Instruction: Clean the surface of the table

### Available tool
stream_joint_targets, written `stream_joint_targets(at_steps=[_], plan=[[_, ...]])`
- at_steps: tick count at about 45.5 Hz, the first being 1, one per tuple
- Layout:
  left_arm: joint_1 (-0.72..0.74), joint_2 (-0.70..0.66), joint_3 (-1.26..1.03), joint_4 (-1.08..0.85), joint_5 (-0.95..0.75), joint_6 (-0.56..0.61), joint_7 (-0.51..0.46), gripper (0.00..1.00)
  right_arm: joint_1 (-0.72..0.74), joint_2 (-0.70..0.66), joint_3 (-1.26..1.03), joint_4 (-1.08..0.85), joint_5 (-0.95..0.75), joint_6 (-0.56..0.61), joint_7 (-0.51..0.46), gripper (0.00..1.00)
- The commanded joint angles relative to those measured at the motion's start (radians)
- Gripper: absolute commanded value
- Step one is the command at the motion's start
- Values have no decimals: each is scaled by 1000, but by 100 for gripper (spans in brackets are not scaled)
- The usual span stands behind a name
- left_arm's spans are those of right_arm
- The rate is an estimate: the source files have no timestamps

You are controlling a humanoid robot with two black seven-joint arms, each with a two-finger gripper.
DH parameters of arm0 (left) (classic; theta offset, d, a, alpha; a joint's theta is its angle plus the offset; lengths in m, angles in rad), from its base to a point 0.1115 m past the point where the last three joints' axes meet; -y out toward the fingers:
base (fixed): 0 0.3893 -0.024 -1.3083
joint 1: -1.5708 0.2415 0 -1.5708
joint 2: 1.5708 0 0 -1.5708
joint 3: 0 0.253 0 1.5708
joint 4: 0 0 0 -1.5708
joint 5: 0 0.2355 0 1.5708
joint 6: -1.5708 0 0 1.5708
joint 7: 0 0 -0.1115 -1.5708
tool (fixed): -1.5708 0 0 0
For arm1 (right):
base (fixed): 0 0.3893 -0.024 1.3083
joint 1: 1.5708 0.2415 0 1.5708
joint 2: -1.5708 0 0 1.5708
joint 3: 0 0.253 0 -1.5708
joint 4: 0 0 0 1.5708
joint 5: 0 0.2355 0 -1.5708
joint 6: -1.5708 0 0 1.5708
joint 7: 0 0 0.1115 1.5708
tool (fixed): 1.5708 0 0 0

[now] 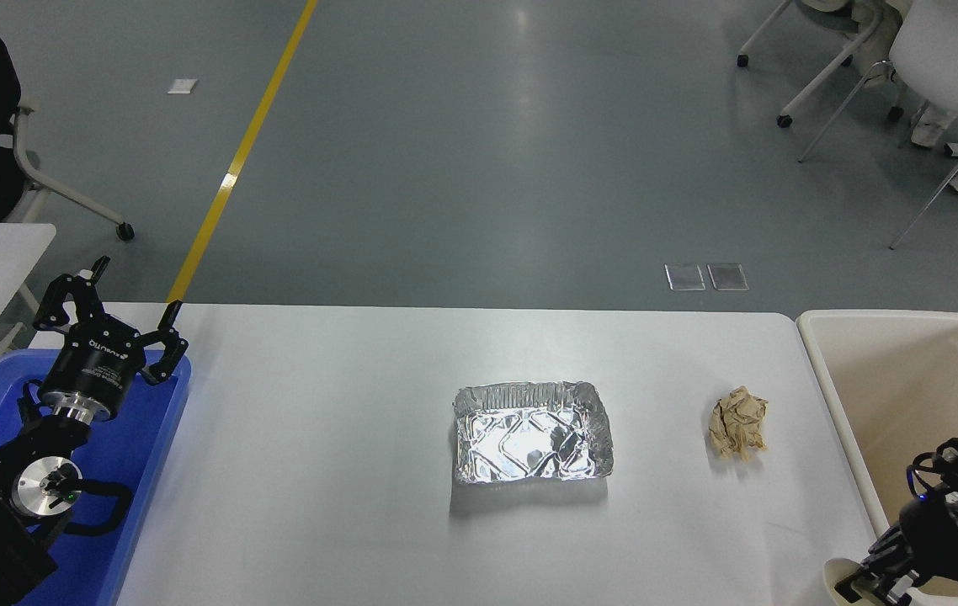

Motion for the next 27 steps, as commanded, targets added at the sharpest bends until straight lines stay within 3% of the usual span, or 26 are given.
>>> stream_joint_targets(at_steps=[1,27], plan=[[0,0,0,0,0,0,0,100,30,-7,49,0,12,0,22,0],[0,0,0,0,0,0,0,100,116,-15,165,3,207,0,37,0]])
